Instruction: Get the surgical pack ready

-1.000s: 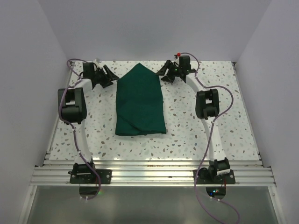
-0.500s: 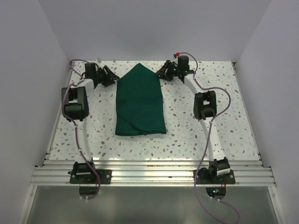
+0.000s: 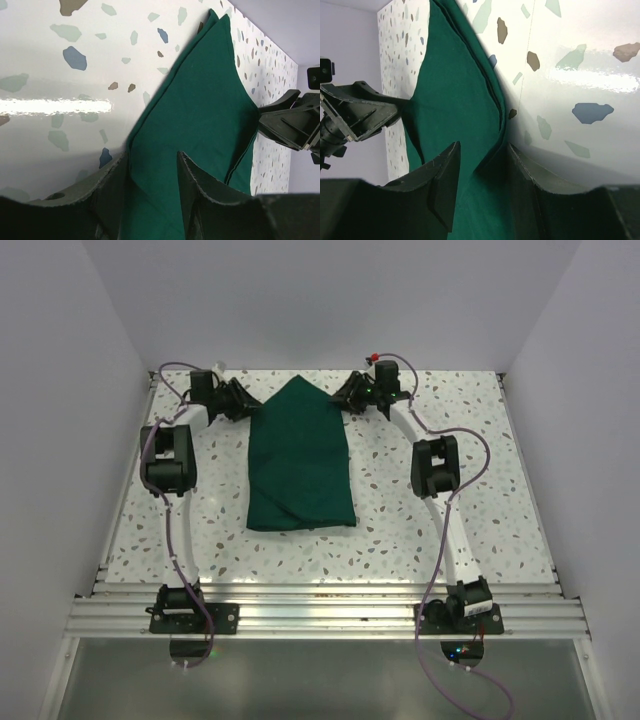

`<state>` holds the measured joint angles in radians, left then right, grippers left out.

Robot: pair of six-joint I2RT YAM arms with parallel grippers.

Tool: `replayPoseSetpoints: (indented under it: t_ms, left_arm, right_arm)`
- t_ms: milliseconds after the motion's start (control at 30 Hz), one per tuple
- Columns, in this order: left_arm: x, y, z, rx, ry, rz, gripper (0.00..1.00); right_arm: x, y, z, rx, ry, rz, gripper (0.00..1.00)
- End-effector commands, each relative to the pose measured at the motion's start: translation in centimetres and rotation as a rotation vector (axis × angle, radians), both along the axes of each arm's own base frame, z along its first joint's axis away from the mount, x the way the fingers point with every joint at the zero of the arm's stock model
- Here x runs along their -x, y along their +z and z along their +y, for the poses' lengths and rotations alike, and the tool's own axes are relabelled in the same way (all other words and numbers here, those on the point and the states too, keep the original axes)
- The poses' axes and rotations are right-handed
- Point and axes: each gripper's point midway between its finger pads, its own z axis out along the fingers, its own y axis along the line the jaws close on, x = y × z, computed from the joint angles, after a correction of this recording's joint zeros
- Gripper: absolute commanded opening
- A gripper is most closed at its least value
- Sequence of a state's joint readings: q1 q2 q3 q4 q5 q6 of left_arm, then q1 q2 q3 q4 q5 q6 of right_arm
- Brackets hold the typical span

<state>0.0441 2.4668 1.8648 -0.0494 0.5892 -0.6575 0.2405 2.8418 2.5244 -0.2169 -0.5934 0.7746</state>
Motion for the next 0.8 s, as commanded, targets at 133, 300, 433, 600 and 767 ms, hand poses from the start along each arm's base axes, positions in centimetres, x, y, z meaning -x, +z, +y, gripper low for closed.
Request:
replayPoseSetpoints:
  t_ms: [133,300,433,600,767]
  left_arm:
    - [2.1,-4.4,-0.2,-0.038,-0.025,0.133,0.4]
    - [1.9,-4.4,-0.5,-0.028,-0.041,0.141,0.18]
    - [1.4,-3.9,-0.6,-0.006,-0.045,0.142,0.0]
    - [0.5,-0.5,-1.5,0.059,-0.063,0.094,0.0]
    - [0.2,4.7,-2.0,0.112,-0.066,0.041,0.0]
  right_arm:
    - [1.0,-4.1,0.3,0.033,-0.006,0.09,0.41]
    - [0.9,-4.2,0.6,0.008,-0.011,0.098,0.32]
    - [0.7,-3.2,1.1,-0.021,-0.01,0.089,0.25]
    - [0.3,-0.5,1.6,-0.076,-0.006,0.066,0.08]
    - [0.0,4.9,2.0,-0.15,-0.024,0.051,0.03]
